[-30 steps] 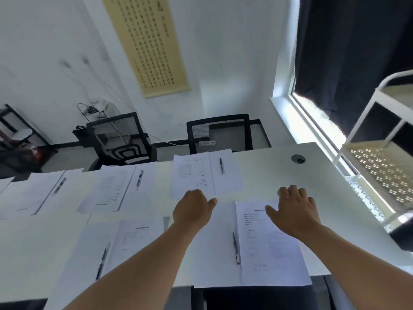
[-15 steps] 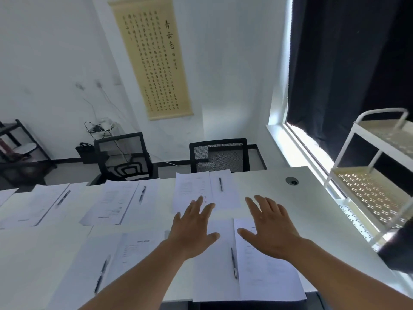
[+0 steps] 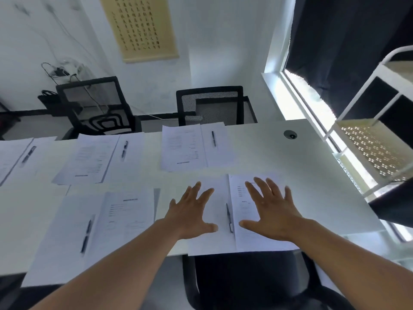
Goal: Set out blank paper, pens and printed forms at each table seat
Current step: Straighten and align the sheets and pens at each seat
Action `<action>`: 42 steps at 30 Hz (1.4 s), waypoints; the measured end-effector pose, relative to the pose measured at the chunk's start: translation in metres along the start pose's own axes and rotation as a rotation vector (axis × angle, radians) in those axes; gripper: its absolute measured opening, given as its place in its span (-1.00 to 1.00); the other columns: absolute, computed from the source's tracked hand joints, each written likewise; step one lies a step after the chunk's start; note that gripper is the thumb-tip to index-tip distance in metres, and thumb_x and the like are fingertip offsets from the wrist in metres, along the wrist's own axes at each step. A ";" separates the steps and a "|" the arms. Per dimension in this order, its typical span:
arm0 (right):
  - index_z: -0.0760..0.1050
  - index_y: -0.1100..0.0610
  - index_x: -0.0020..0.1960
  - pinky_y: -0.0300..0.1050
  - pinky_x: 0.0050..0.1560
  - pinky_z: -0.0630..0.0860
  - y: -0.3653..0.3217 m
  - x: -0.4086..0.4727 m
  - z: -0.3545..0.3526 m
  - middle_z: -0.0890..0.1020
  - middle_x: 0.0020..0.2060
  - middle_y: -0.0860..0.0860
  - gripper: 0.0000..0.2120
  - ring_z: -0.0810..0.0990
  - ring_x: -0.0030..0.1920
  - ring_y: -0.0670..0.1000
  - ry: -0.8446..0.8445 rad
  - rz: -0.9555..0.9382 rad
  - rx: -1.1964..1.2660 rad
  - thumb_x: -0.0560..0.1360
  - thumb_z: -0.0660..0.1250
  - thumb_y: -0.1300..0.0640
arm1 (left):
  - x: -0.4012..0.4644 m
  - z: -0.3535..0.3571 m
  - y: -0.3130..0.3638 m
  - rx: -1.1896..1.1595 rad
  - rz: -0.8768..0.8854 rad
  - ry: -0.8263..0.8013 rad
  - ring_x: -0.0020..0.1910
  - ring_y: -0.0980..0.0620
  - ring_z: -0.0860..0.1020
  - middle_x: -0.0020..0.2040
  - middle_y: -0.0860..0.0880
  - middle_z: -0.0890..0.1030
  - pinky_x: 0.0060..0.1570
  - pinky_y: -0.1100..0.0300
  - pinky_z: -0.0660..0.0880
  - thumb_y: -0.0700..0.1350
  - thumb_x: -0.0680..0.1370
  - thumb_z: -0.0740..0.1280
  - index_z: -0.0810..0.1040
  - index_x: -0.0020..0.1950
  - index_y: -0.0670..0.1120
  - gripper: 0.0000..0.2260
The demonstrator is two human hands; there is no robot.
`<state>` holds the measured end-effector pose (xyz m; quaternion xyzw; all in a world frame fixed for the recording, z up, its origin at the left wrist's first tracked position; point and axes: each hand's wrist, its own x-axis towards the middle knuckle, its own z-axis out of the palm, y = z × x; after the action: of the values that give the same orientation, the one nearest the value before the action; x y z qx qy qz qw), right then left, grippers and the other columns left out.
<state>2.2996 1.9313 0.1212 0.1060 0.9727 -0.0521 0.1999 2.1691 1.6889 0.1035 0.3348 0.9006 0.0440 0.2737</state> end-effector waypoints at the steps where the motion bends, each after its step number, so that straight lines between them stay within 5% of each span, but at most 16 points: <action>1: -0.41 -0.09 0.72 0.49 0.63 -0.20 0.003 0.003 0.004 -0.36 0.71 -0.03 0.11 -0.37 0.71 0.17 -0.012 0.001 0.003 0.48 0.06 -0.63 | 0.002 0.003 -0.002 0.006 -0.001 -0.019 0.78 -0.09 -0.25 0.77 0.06 -0.36 0.66 -0.41 0.01 0.40 0.54 0.44 -0.23 0.76 0.28 0.04; 19: -0.40 -0.11 0.72 0.50 0.64 -0.12 0.059 0.074 0.084 -0.45 0.68 -0.03 0.21 -0.43 0.69 0.16 -0.283 -0.082 -0.003 0.44 0.26 -0.60 | 0.081 0.072 -0.004 0.181 0.051 -0.239 0.70 -0.11 -0.47 0.74 -0.01 -0.45 0.69 -0.34 -0.23 0.32 0.49 0.56 -0.29 0.76 0.21 0.18; 26: -0.43 -0.18 0.70 0.52 0.64 -0.13 0.072 0.086 0.106 -0.55 0.63 -0.02 0.20 -0.50 0.66 0.17 -0.308 -0.104 -0.006 0.42 0.22 -0.64 | 0.096 0.099 -0.004 0.201 0.032 -0.222 0.68 -0.15 -0.50 0.69 -0.05 -0.54 0.69 -0.31 -0.26 0.31 0.51 0.54 -0.44 0.72 0.19 0.23; 42: -0.48 -0.20 0.67 0.45 0.64 -0.19 0.106 0.090 0.122 -0.59 0.61 0.01 0.11 -0.56 0.63 0.16 -0.301 -0.149 -0.106 0.48 0.16 -0.59 | 0.101 0.115 0.021 0.095 -0.027 -0.212 0.70 -0.12 -0.46 0.71 -0.05 -0.50 0.73 -0.24 -0.20 0.22 0.59 0.51 -0.34 0.76 0.17 0.11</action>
<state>2.2888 2.0338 -0.0323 0.0137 0.9384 -0.0305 0.3440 2.1781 1.7560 -0.0355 0.3381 0.8720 -0.0383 0.3519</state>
